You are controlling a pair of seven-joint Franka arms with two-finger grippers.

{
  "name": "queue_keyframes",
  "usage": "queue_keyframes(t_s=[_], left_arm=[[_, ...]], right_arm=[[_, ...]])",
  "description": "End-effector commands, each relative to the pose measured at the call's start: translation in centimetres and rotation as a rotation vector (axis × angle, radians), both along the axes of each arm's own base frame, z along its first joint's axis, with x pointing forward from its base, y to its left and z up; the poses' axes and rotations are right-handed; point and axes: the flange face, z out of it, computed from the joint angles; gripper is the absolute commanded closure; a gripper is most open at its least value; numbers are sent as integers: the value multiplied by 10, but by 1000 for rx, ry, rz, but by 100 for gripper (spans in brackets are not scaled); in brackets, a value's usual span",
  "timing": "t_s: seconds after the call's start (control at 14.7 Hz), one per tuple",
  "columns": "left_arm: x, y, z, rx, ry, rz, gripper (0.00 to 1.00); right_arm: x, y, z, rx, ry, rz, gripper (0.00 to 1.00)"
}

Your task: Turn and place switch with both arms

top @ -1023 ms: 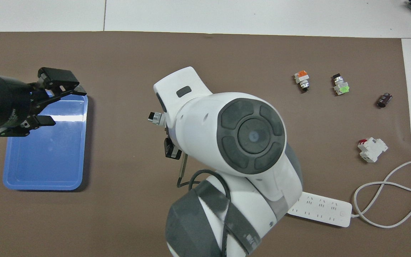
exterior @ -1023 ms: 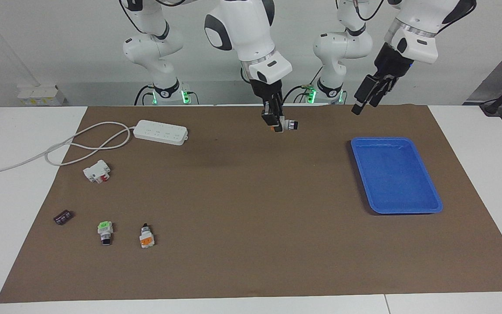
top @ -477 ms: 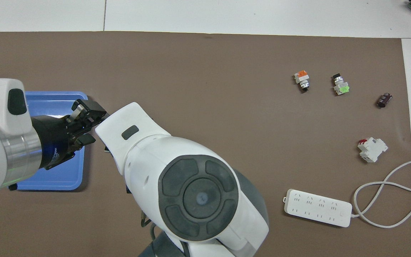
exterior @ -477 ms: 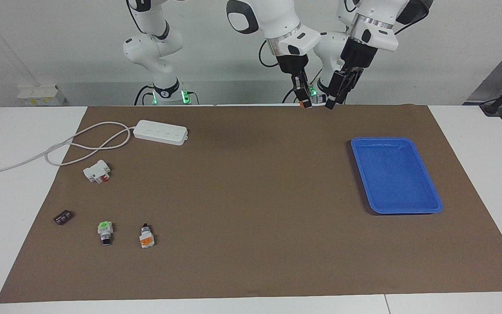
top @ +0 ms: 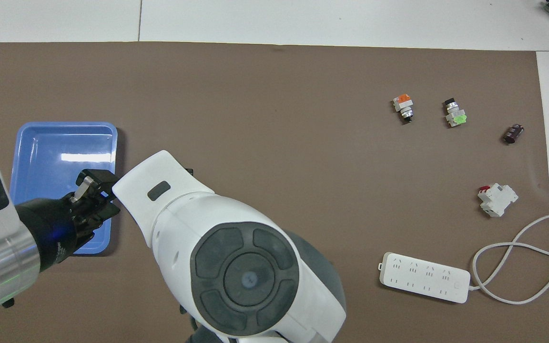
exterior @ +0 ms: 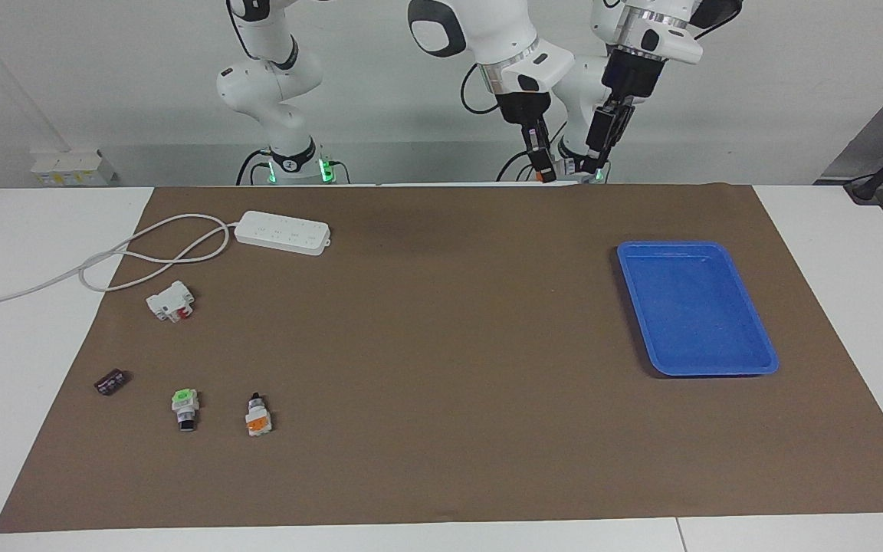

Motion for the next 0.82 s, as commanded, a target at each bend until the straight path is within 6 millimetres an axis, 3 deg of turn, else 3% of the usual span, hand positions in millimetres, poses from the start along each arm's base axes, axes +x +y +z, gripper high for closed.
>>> queue_keyframes(t_s=[0.0, 0.14, 0.75], left_arm=[[-15, 5, -6, -39, -12, 56, 60], [-18, 4, -7, -50, -5, 85, 65], [-30, 0, -19, -91, -44, 168, 66]], right_arm=[[3, 2, 3, 15, 2, 21, 100], [5, 0, 3, 19, 3, 13, 100], [7, -4, 6, 15, 0, 13, 100]])
